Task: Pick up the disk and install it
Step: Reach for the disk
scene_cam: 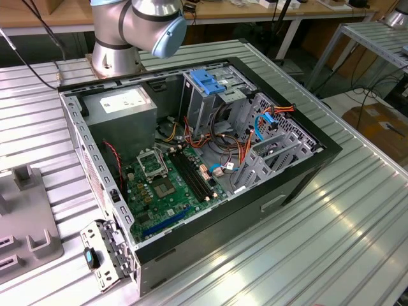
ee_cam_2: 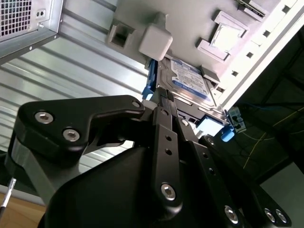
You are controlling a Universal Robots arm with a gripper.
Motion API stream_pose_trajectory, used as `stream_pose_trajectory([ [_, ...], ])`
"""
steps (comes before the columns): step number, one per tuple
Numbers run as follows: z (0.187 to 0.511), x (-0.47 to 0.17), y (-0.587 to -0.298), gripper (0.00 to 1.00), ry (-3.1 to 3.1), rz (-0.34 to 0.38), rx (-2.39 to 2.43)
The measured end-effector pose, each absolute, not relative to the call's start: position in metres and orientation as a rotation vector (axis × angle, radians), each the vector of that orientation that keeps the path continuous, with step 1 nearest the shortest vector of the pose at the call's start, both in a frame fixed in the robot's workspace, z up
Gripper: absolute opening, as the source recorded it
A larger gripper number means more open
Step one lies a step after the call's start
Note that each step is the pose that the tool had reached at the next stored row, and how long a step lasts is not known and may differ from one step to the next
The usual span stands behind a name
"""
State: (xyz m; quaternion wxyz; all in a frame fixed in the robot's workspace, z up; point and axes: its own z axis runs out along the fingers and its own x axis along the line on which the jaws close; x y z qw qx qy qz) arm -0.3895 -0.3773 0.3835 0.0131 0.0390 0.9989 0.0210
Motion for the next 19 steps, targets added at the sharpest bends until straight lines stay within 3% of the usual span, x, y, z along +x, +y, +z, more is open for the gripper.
stream_pose_trajectory([
  [12, 0.372, -0.42, -0.348, 0.11, 3.116, 0.063, 0.122],
  [19, 0.364, -0.435, -0.351, 0.11, 3.133, 0.062, 0.123],
])
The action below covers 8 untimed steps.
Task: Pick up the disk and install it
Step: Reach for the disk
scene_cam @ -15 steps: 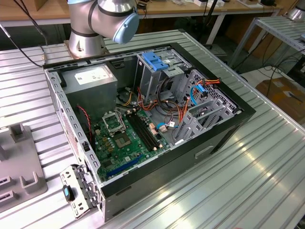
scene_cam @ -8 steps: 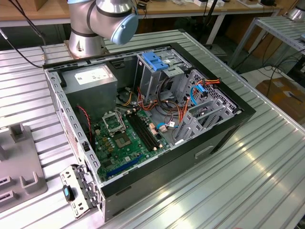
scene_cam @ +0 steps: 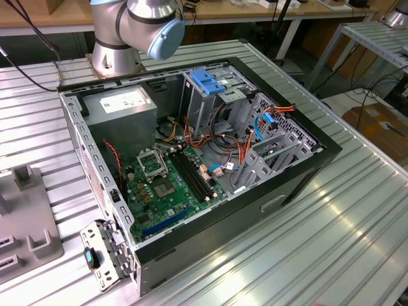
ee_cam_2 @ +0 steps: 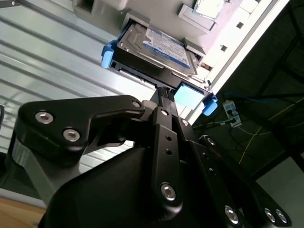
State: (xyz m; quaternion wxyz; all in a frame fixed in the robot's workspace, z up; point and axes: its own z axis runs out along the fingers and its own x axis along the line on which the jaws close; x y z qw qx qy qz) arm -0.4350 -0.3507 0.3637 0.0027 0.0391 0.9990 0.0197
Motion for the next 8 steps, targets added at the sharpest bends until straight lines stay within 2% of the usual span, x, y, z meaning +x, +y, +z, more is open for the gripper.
stream_pose_trajectory([
  [8, 0.36, -0.4376, -0.3618, 0.11, 3.144, 0.056, 0.123],
])
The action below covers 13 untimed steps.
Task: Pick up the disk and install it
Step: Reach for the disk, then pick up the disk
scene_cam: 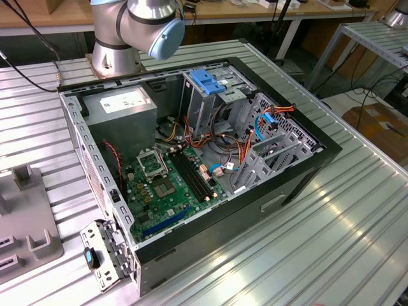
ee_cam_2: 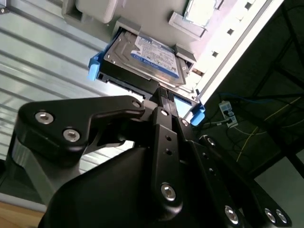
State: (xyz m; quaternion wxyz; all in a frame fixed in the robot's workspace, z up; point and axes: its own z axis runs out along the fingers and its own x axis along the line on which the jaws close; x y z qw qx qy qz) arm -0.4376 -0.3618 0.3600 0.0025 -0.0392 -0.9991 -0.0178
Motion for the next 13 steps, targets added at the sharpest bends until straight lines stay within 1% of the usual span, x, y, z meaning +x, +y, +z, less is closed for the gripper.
stream_pose_trajectory([
  [13, 0.3597, -0.4376, -0.3619, 0.11, -3.133, -0.056, -0.12],
])
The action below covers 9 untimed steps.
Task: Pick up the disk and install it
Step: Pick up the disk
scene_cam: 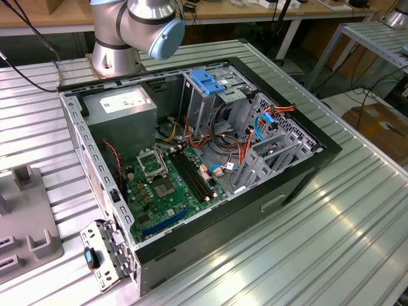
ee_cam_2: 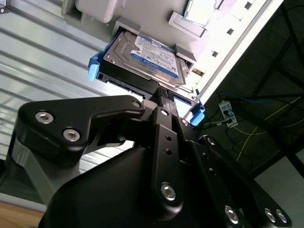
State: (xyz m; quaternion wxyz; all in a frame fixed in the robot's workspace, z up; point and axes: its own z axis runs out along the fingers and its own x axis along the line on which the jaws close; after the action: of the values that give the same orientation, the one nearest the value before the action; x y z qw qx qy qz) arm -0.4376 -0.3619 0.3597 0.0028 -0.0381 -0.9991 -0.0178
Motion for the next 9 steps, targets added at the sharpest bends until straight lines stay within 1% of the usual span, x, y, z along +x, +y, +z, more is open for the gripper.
stream_pose_trajectory([
  [9, 0.3587, -0.4376, -0.3619, 0.11, -3.13, -0.055, 0.132],
])
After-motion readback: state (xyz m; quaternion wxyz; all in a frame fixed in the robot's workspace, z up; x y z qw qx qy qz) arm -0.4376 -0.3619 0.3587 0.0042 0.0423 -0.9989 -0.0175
